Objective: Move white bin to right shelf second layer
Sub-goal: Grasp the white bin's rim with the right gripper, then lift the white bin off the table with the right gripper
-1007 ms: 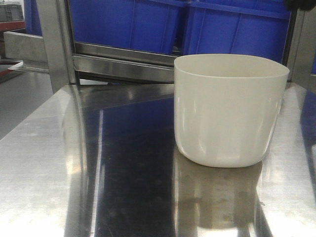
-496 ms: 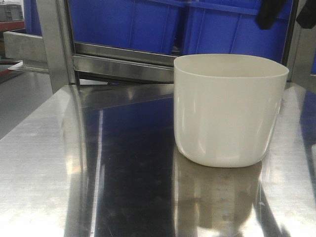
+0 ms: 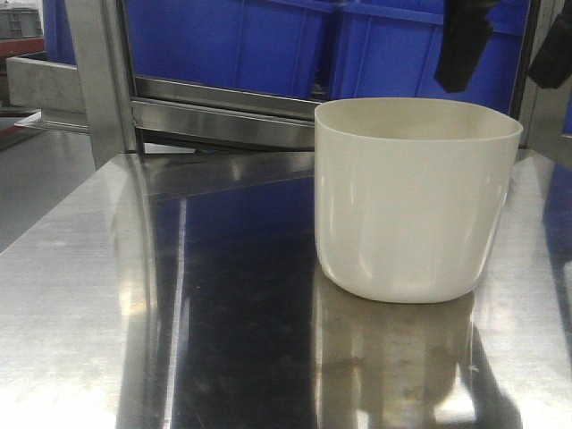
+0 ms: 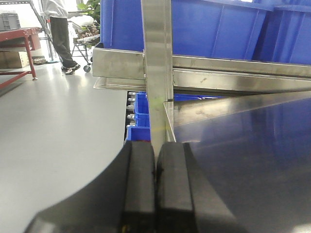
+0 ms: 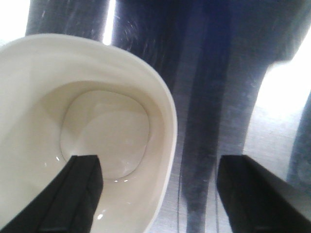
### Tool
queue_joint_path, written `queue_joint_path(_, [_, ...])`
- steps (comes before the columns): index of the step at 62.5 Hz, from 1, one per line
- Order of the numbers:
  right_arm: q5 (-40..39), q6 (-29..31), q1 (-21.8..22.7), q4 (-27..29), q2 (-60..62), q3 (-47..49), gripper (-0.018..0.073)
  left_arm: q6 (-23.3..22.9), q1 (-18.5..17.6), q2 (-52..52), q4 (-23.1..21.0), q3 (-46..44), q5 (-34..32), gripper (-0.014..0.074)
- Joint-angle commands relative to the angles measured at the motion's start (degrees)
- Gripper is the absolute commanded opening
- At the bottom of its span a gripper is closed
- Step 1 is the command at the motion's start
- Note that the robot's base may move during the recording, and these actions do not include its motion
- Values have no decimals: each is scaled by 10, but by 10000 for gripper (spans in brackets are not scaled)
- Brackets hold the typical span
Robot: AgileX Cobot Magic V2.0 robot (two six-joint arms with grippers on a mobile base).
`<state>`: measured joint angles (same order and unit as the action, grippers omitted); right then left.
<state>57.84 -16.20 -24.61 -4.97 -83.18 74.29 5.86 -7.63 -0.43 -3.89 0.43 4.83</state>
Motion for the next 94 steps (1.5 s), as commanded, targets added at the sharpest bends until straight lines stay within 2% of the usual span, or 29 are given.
queue_joint_path(1, [-16, 6, 1, -6, 7, 20, 600, -1, -2, -8, -3, 21, -48, 85])
queue_joint_path(62, [-26, -4, 32, 8, -75, 20, 587, -1, -2, -8, -3, 21, -48, 85])
queue_joint_path(68, [-28, -4, 32, 14, -86, 20, 526, -1, -2, -8, -3, 21, -48, 85])
queue_joint_path(75, [-27, -4, 32, 22, -94, 20, 393, -1, -2, -8, -3, 21, -48, 85])
queue_joint_path(86, [-40, -4, 31, 23, -88, 20, 47, -1, -2, -8, -3, 21, -48, 85])
queue_joint_path(94, [-77, -4, 32, 23, -57, 20, 56, -1, -2, -8, -3, 21, -48, 85])
